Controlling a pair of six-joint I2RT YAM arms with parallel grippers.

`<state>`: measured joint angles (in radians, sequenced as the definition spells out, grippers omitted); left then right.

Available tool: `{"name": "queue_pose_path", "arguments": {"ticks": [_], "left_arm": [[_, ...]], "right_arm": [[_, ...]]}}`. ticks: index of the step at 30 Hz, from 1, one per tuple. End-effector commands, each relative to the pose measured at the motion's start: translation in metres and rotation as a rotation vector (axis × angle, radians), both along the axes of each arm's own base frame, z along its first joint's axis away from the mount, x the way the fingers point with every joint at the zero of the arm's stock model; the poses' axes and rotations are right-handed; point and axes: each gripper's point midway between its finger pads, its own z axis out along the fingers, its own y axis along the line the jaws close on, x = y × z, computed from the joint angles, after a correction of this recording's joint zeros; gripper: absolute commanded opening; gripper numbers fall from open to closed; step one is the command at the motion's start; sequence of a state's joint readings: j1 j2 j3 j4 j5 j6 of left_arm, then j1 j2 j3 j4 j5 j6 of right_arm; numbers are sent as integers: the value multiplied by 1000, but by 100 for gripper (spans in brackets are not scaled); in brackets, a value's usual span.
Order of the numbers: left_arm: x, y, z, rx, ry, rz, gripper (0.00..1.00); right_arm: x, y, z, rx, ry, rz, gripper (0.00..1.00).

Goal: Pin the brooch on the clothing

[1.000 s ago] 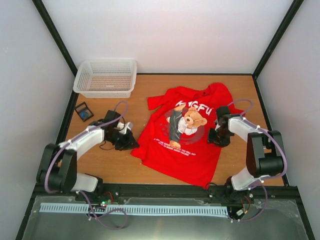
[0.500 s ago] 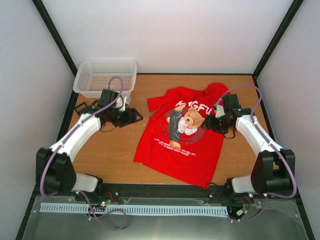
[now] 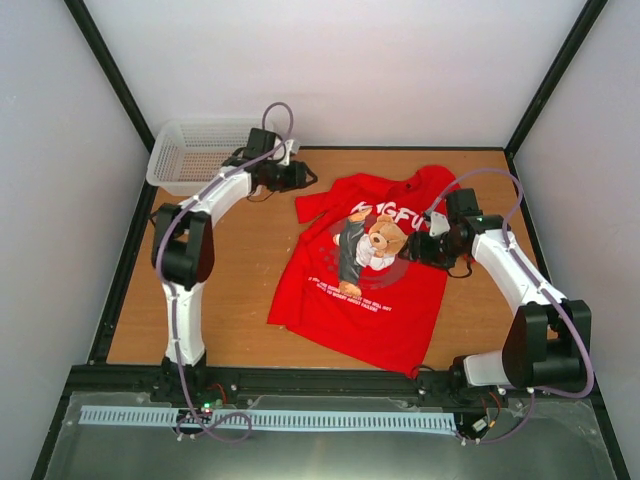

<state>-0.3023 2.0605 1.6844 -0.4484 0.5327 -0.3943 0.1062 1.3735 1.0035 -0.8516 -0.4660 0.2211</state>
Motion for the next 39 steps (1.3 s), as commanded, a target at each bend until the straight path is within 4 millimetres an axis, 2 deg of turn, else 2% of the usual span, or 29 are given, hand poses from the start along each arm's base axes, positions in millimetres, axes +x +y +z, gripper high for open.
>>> {"name": "queue_pose_path", "arguments": {"ticks": [1,5,6,7,13,18,21,27,35,39], "left_arm": [[36,-38,19,-83,-94,-78,49],[59,-51,-6,-112,-75,-82,47],[61,-53,-5,-126,-73,-84,47],[64,-56,-17,-132,-50,-86,47],[72,-70,-41,-167,-7,-99,48],[71,-74,-68,-172,47,-95,45],[68,-78,-75,-170,62,-106,41],[63,-89,-75,-179,55,-135,32],[65,-88,-82,-167,57,-131,21],[67,-88,-79,-160,51,-130,9]], "right_arm": [[-3,-1,9,-2,-9,13,62],[-3,-1,9,-6,-1,7,62],[-3,-1,9,-5,-2,5,62],[-2,-1,9,-3,-4,5,62],[1,1,5,1,14,9,62],[3,0,2,-3,20,8,62],[2,0,1,-3,24,11,62],[1,0,-1,0,35,16,62],[-2,-1,0,-7,36,13,62],[-3,-2,2,-11,32,11,62]]}}
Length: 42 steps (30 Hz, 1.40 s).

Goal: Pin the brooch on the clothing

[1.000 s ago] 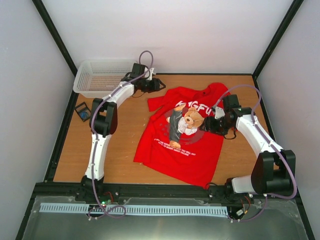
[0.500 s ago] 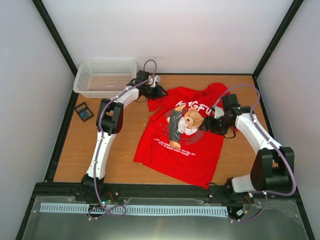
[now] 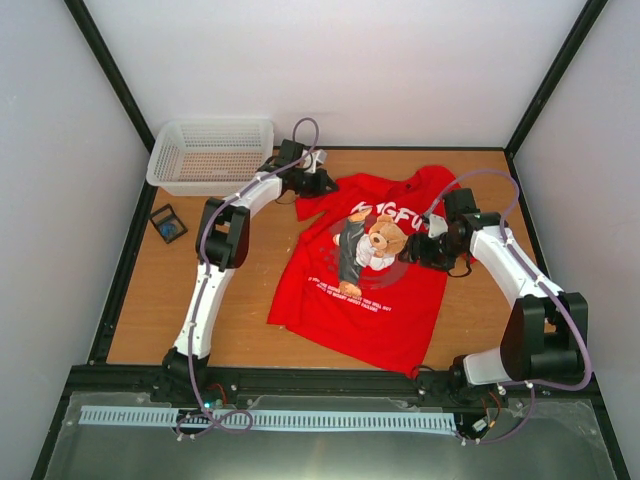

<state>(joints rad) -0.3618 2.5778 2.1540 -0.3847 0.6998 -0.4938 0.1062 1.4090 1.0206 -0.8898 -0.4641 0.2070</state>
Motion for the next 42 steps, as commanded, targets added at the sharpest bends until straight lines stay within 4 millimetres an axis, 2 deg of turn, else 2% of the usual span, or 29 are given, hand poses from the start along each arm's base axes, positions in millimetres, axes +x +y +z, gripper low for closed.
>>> {"name": "queue_pose_path", "arguments": {"ticks": [1,3,5,15,21,24,25,26,27,30,31,33,36,39,41,42], "left_arm": [[11,-6,17,-5,-66,-12,5],[14,-5,27,8,-99,-6,1],[20,-2,41,19,-142,7,1],[63,26,132,82,-469,123,1],[104,47,164,181,-782,205,1],[126,57,172,242,-914,277,1],[132,61,172,261,-937,308,2],[138,66,174,277,-954,333,8],[142,69,175,291,-969,352,28],[147,83,188,352,-1005,414,30],[147,88,194,372,-1005,436,35],[140,95,210,387,-978,456,48],[111,94,232,344,-877,422,49],[61,76,225,298,-743,284,50],[16,61,212,270,-638,167,51],[-10,54,197,277,-575,103,51]], "right_arm": [[1,-2,9,-2,-18,1,62],[0,-2,9,-2,-20,1,62],[0,-2,8,-2,-17,0,62],[-1,4,5,36,12,-8,62],[-7,8,8,71,33,-28,62],[-10,9,14,85,35,-34,62],[-11,9,17,85,32,-34,62],[-13,8,19,81,33,-36,62],[-14,7,22,73,29,-37,62],[-18,3,29,57,15,-44,62],[-19,3,30,56,13,-45,62],[-20,2,30,50,6,-49,62],[-20,-1,27,36,1,-57,62],[-18,-2,21,29,2,-63,62],[-18,-2,15,24,10,-63,62],[-19,-2,13,22,18,-62,62]]}}
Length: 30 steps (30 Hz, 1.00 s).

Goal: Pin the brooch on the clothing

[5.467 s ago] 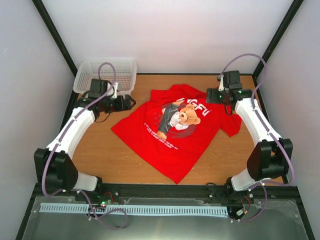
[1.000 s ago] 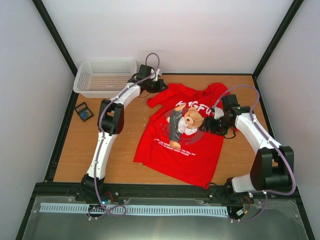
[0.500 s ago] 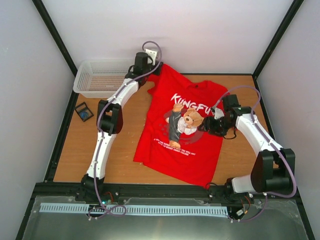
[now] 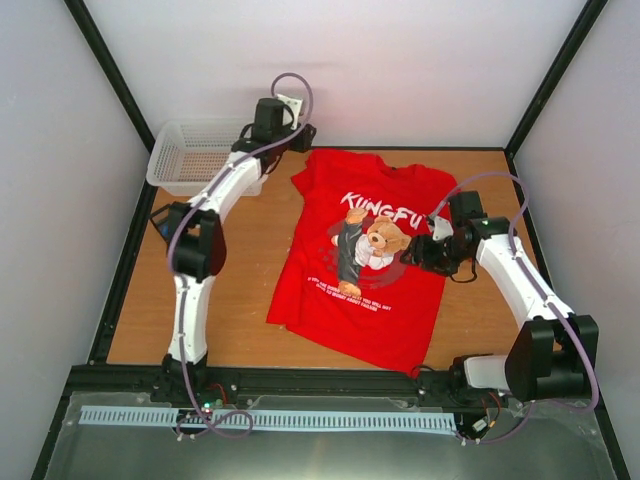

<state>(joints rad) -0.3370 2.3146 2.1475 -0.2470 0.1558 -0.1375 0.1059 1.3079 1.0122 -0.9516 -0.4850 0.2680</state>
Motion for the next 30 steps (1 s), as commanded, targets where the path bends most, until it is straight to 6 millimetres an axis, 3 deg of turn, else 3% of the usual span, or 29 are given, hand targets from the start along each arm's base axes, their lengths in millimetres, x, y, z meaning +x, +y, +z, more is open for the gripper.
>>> {"name": "queue_pose_path", "arguments": {"ticks": [1,4,8,12,15,17,20,26,30], "left_arm": [[-109,-27,18,-29,198,-196,51],[-186,-19,-8,-18,308,-257,54],[-274,11,-43,-44,480,-234,59],[-346,39,-87,-57,677,-166,62],[-387,54,-113,-74,814,-122,65],[-399,55,-120,-61,846,-101,66],[-393,54,-121,-56,880,-30,73],[-396,70,-164,-16,1070,194,65],[-399,66,-173,-38,1098,188,64]], "right_arm": [[-2,-3,-11,-14,25,-12,62],[-7,-1,-19,-2,35,0,62],[-19,2,-41,24,85,4,62],[-25,1,-61,15,135,-12,61],[-27,0,-72,9,179,-44,60],[-31,-6,-81,-26,226,-91,59],[-41,-22,-95,-115,288,-192,59],[-52,-35,-115,-155,337,-369,56],[-58,-40,-128,-174,351,-408,52]]}}
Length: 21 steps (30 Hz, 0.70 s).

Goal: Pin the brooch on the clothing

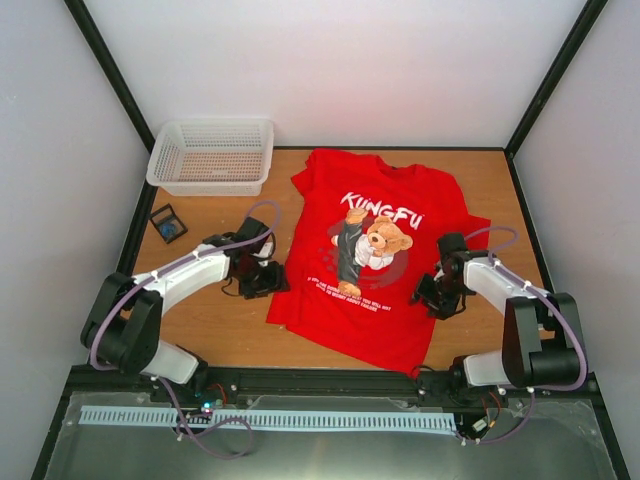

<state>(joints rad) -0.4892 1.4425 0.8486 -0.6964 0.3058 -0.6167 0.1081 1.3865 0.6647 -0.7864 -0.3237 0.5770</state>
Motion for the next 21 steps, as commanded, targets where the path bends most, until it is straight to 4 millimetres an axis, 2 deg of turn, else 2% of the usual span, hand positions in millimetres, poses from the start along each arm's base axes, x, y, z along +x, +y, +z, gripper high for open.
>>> {"name": "queue_pose_path", "arguments": {"ticks": [1,7,10,17,19,21], "left_arm": [[-4,-1,-6,-1,47,64,62],[-13,4,-23,30,118,93,54],[-21,11,-34,63,156,118,51],[-40,12,-64,66,257,133,51],[-44,12,-70,62,277,131,44],[-42,11,-73,57,273,138,30]], "right_arm": [[3,-11,-10,-66,-9,-91,51],[0,-20,-24,-115,8,-134,43],[-3,-24,-30,-142,25,-167,34],[1,-47,-27,-269,15,-183,33],[3,-50,-27,-278,14,-186,32],[2,-53,-27,-290,19,-188,32]]}}
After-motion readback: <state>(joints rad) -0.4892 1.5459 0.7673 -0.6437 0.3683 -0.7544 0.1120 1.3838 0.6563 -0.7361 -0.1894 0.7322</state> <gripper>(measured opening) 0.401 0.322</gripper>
